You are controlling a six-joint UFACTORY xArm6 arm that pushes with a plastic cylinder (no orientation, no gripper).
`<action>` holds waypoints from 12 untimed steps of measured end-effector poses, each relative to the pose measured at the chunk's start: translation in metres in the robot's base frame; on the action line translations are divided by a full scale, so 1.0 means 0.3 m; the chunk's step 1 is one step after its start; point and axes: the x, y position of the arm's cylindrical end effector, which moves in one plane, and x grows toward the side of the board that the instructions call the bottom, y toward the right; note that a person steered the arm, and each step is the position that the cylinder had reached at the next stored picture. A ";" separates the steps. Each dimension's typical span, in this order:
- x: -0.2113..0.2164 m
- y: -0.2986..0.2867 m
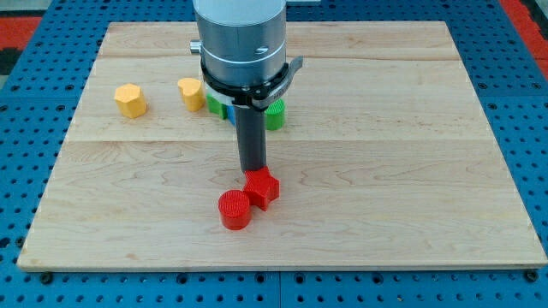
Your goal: Move the blue blocks and green blocks away from each other
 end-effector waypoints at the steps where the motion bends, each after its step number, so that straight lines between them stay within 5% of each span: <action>1: -0.034 0.000; 5: -0.109 -0.048; 7: -0.223 -0.381; 9: -0.395 -0.278; 12: -0.260 0.366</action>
